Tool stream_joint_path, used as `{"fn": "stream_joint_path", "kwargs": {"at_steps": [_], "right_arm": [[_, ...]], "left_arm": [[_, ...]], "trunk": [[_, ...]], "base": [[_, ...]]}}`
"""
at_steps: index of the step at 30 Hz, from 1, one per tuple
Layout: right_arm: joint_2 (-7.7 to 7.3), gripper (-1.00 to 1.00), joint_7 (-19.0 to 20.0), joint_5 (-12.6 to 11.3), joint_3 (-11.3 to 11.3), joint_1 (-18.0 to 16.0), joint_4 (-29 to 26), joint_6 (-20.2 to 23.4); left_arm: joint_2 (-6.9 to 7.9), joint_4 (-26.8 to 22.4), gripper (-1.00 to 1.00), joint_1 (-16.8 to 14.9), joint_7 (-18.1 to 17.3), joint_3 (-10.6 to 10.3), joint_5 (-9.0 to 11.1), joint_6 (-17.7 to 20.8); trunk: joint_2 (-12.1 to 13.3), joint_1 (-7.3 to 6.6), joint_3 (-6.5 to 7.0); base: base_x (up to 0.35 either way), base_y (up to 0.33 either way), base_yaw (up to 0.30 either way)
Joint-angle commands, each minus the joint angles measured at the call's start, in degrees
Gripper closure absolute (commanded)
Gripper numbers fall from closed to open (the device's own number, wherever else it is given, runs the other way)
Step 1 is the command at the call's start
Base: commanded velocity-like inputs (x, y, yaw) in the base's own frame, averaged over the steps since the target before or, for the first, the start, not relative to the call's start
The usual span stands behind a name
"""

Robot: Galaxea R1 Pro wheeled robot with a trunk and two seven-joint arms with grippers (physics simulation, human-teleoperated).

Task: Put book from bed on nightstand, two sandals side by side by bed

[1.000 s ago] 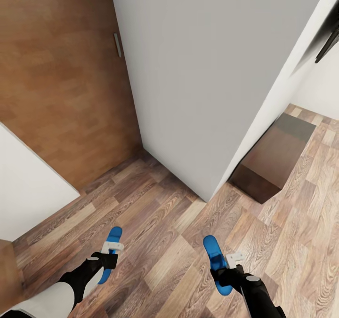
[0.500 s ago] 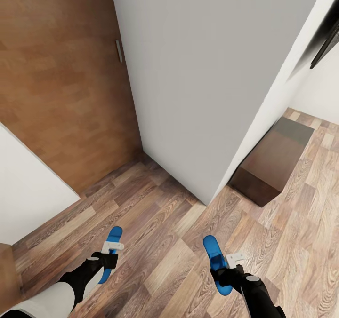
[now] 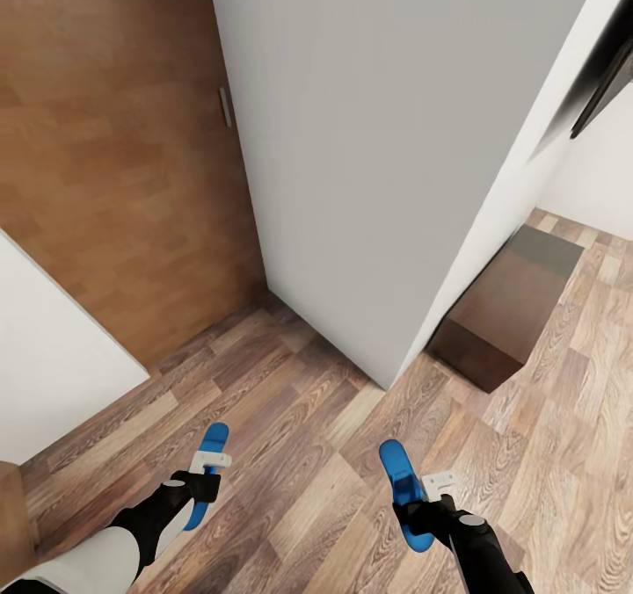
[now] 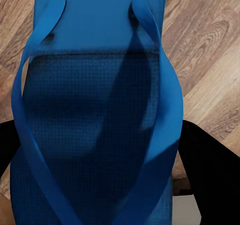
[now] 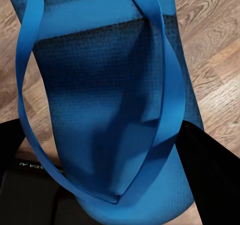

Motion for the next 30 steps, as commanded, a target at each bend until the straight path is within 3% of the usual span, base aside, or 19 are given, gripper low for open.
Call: {"fn": "stream_joint_path", "kwargs": {"at_steps": [1, 30], "right_arm": [[0.09, 1.0, 0.57, 0.5, -0.33, -0.05, -0.14, 0.16], [0.09, 1.0, 0.57, 0.5, -0.33, -0.05, -0.12, 0.16]], "left_arm": [[0.05, -0.17, 1.0, -0.01, 0.34, -0.51, 0.57, 0.36], [0.04, -0.17, 1.0, -0.01, 0.35, -0.54, 0.57, 0.36]], "trunk": [[-0.1, 0.03, 0.01], [-0.1, 0.03, 2.72]], "base": [[0.0, 0.0, 0.0], [0.0, 0.0, 0.0]]}}
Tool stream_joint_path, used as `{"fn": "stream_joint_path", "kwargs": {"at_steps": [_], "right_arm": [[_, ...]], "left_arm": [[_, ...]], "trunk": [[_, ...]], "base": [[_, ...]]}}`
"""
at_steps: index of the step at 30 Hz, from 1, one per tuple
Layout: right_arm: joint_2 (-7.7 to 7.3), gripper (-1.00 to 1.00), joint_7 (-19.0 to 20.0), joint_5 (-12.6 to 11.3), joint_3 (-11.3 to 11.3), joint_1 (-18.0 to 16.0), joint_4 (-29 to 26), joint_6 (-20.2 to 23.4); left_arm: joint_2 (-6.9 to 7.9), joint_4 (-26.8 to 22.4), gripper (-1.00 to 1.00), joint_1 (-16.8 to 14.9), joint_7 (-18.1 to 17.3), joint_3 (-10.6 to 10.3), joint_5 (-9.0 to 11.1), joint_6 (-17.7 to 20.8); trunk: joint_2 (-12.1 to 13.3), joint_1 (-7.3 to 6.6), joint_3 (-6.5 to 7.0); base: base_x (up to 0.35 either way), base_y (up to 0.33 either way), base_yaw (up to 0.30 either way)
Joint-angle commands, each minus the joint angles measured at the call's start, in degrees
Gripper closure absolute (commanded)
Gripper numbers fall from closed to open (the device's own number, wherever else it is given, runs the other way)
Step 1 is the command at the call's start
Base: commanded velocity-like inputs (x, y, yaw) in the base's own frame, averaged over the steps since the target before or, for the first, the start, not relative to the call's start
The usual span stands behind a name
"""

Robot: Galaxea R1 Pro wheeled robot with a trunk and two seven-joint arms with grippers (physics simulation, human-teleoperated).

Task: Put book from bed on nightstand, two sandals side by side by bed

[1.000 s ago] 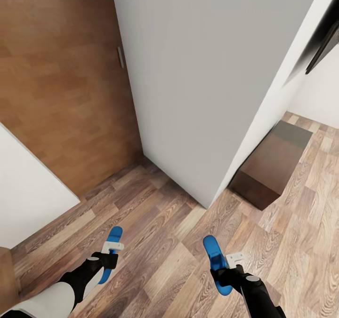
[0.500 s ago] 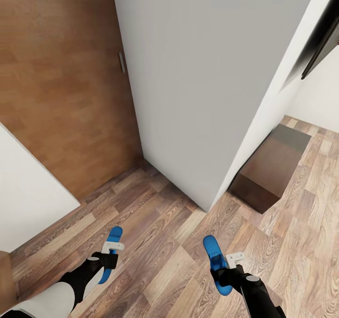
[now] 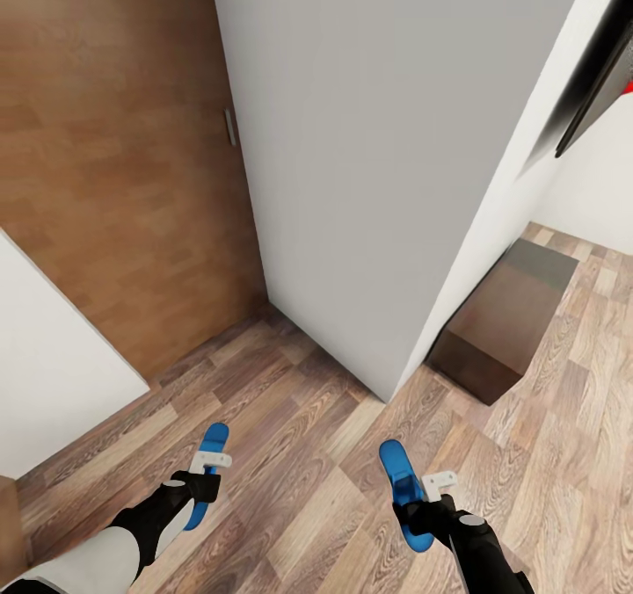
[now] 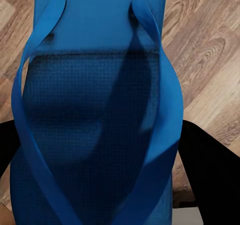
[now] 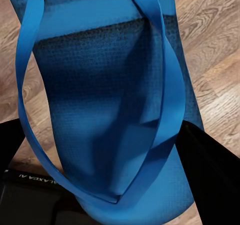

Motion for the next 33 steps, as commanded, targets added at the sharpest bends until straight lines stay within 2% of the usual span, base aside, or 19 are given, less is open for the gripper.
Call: {"fn": "stream_joint_path", "kwargs": {"at_steps": [1, 33], "right_arm": [[0.09, 1.0, 0.57, 0.5, -0.34, -0.05, -0.14, 0.16], [0.04, 1.0, 0.57, 0.42, -0.44, -0.05, -0.11, 0.16]], "left_arm": [[0.06, -0.17, 1.0, -0.01, 0.34, -0.49, 0.56, 0.36], [0.57, -0.25, 1.0, -0.01, 0.16, -0.23, 1.07, 0.44]], "trunk": [[-0.1, 0.03, 0.0], [-0.1, 0.03, 3.0]], "base": [[0.0, 0.0, 0.0], [0.0, 0.0, 0.0]]}}
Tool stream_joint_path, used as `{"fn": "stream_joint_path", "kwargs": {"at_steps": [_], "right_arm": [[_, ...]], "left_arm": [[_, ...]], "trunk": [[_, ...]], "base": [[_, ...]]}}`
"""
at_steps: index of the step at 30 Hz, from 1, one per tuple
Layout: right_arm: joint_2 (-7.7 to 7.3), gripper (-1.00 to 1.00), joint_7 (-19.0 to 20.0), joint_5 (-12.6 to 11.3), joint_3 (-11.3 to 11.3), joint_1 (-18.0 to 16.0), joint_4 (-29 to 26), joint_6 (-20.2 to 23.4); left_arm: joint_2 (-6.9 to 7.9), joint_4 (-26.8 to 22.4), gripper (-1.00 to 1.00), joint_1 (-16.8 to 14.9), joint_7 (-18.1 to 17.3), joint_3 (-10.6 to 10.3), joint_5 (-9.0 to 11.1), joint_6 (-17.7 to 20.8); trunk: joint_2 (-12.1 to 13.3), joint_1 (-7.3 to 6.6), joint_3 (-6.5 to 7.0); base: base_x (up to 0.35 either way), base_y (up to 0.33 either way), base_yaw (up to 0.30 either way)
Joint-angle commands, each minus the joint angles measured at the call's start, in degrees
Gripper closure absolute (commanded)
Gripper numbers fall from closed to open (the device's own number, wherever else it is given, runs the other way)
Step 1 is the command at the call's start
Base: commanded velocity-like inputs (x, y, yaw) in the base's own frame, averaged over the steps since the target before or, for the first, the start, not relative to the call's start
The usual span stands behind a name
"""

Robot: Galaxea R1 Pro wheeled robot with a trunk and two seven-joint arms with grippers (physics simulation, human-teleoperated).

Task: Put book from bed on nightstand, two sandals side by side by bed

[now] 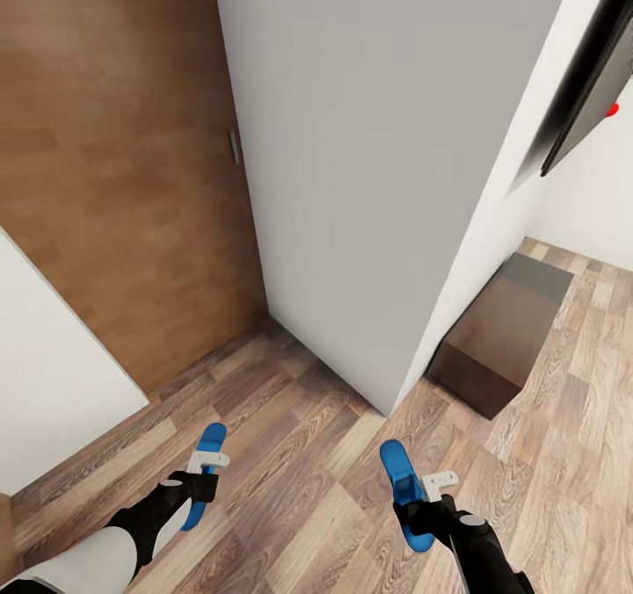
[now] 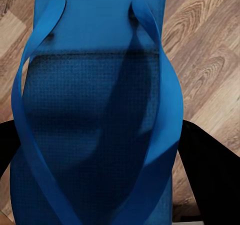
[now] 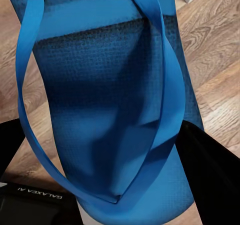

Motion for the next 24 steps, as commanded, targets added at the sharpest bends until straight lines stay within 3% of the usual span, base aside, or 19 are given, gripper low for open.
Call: {"fn": "stream_joint_path", "kwargs": {"at_steps": [1, 24], "right_arm": [[0.1, 1.0, 0.57, 0.5, -0.33, -0.05, -0.13, 0.16], [-0.27, 1.0, 0.85, 0.5, -0.35, -0.05, -0.28, 0.16]], "left_arm": [[0.06, -0.17, 1.0, -0.01, 0.34, -0.49, 0.57, 0.35], [-0.43, -0.1, 1.0, -0.01, 0.47, -0.79, 0.12, 0.2]], "trunk": [[-0.1, 0.04, -0.01], [-0.1, 0.04, 2.15]], "base": [[0.0, 0.0, 0.0], [0.0, 0.0, 0.0]]}}
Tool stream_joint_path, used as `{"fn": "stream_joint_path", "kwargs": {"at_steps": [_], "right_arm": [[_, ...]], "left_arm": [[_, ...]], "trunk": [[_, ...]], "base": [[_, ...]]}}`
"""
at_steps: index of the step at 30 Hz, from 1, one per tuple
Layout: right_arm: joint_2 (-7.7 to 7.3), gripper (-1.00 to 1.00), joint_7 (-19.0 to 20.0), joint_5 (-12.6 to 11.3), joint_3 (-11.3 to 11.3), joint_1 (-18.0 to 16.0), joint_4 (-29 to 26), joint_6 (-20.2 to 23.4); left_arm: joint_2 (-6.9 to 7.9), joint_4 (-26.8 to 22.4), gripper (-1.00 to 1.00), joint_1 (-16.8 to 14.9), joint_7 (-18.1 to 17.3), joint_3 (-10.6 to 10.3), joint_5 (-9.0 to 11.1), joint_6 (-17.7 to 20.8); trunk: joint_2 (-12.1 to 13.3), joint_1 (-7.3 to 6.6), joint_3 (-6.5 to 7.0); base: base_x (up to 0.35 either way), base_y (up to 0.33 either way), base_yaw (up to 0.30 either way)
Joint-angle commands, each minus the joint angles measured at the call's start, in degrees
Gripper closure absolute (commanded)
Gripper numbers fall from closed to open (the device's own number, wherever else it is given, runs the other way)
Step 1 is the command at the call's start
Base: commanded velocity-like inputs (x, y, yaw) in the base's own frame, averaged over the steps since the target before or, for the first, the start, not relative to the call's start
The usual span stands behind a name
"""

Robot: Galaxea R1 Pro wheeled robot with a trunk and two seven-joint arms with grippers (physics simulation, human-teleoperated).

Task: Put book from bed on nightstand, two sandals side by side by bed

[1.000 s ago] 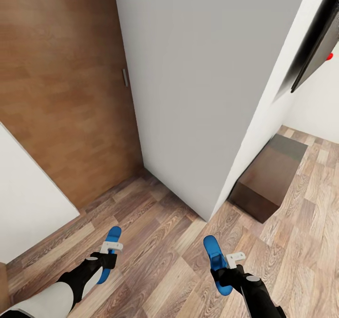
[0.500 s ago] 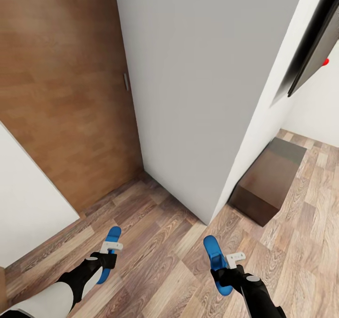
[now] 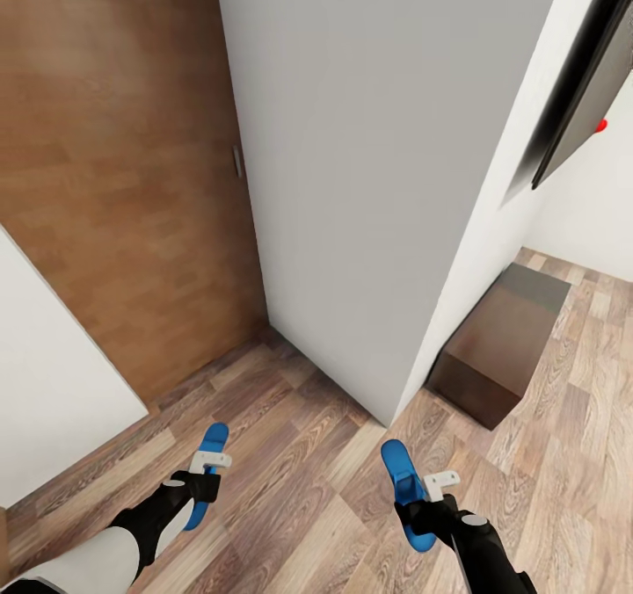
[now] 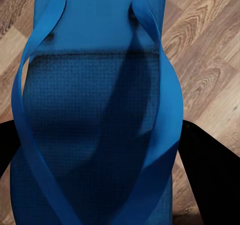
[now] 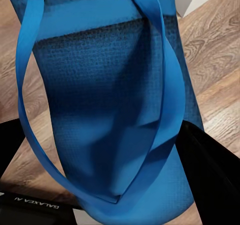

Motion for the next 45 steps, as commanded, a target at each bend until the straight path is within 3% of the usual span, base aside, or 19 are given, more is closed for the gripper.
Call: {"fn": "stream_joint_path", "kwargs": {"at_steps": [1, 45], "right_arm": [[0.09, 1.0, 0.58, 0.5, -0.33, -0.05, -0.13, 0.16], [0.07, 1.0, 0.5, 0.45, -0.37, -0.05, -0.05, 0.16]], "left_arm": [[0.05, -0.19, 1.0, -0.02, 0.35, -0.5, 0.55, 0.35], [0.44, -0.26, 1.0, -0.02, 0.07, -0.29, 0.94, 0.53]], "trunk": [[-0.11, 0.04, -0.01], [-0.11, 0.04, 4.11]], "base": [[0.0, 0.0, 0.0], [0.0, 0.0, 0.0]]}}
